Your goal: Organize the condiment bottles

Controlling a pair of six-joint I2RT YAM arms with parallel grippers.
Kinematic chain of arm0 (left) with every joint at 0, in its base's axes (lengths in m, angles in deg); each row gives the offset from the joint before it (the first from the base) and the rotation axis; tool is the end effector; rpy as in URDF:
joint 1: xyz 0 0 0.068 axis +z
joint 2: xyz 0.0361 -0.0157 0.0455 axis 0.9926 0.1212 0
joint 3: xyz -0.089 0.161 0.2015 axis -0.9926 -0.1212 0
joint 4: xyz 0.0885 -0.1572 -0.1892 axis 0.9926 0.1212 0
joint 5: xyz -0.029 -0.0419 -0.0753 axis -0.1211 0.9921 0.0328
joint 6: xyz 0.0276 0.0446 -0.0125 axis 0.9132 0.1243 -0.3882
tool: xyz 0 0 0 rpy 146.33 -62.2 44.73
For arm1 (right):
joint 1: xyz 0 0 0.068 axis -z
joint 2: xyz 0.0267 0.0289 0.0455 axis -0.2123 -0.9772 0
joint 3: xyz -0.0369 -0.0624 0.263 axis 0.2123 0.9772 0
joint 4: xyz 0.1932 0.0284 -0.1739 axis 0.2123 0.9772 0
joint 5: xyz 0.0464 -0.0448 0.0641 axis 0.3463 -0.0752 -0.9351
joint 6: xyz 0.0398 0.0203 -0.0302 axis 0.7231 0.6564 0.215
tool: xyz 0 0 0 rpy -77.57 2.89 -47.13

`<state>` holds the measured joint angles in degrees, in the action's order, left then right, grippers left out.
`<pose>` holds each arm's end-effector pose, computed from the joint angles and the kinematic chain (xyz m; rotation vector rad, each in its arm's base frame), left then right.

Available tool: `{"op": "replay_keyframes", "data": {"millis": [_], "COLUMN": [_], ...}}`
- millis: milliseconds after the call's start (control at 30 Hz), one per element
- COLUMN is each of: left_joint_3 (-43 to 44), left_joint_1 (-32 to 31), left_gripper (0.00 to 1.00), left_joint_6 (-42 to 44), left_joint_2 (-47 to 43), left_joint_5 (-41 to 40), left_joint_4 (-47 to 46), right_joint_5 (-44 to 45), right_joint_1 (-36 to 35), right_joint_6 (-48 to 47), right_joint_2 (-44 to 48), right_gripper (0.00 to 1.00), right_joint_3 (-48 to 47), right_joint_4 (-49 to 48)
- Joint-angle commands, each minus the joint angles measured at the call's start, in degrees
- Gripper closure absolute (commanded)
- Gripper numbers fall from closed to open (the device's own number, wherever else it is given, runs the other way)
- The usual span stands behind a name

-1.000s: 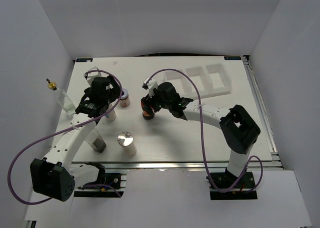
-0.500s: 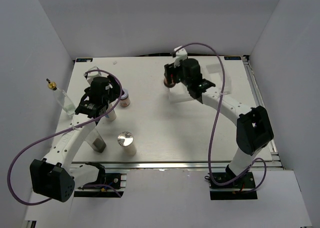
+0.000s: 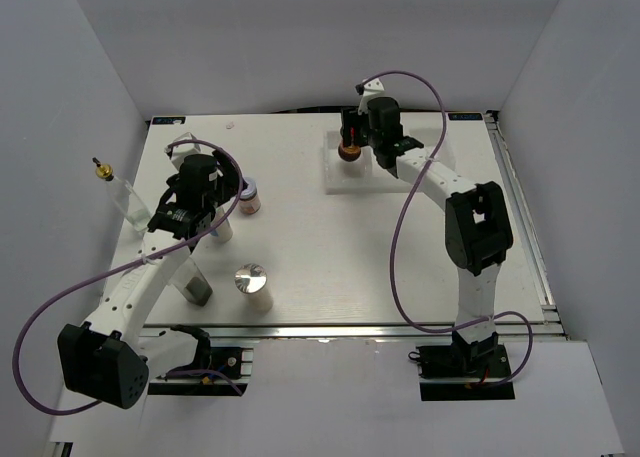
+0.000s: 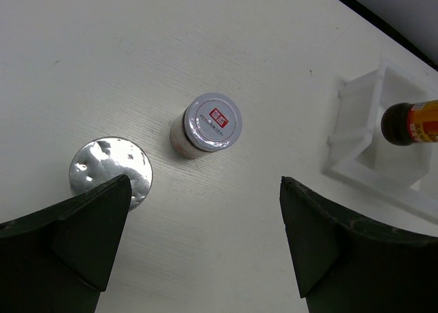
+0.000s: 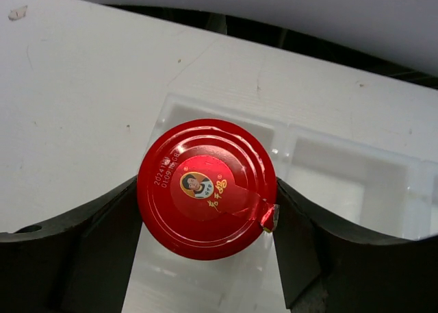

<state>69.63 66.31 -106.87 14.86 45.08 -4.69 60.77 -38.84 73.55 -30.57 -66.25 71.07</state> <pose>0.2412 -0.0585 0.3218 -0.5543 2.0190 -0.1359 0.4402 0.2145 0.2893 -0.2710 1.8099 0.2384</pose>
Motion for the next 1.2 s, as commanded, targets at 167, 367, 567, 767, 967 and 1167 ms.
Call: {"op": "replay_keyframes", "data": {"millis": [167,367,567,767,967,1167], "left_joint_3": [0.2,0.4,0.2,0.2,0.5,1.4], "left_joint_1": [-0.4,-0.4,-0.4,-0.4,-0.4,-0.3], "left_gripper": [0.02,0.02,0.02,0.02,0.02,0.02], "left_joint_6": [0.1,0.0,-0.2,-0.2,-0.4,-0.7], "left_joint_2": [-0.4,0.4,0.9,1.5,2.5,3.9], "left_joint_5": [-1.1,-1.4,-1.8,-1.3,-1.8,-1.6], "left_joint_4": [-0.5,-0.4,-0.1,-0.5,-0.3,-0.1], "right_joint_5": [-0.5,-0.2,4.1,6.9,5.1,-3.5], "right_joint_1": [0.2,0.2,0.3,0.3,0.1,-0.1], "right_joint_6": [3.0,2.6,1.5,0.2,-0.7,-1.6], "right_joint_2": [1.2,-2.2,-8.7,-12.5,-10.2,-1.1], "right_gripper": [1.00,1.00,0.93,0.46,0.11,0.11], "right_joint_3": [0.2,-2.3,-7.9,-11.2,-12.1,-9.7], "right_joint_4": [-5.5,-8.3,-10.9,-11.4,-7.9,-0.7]}}
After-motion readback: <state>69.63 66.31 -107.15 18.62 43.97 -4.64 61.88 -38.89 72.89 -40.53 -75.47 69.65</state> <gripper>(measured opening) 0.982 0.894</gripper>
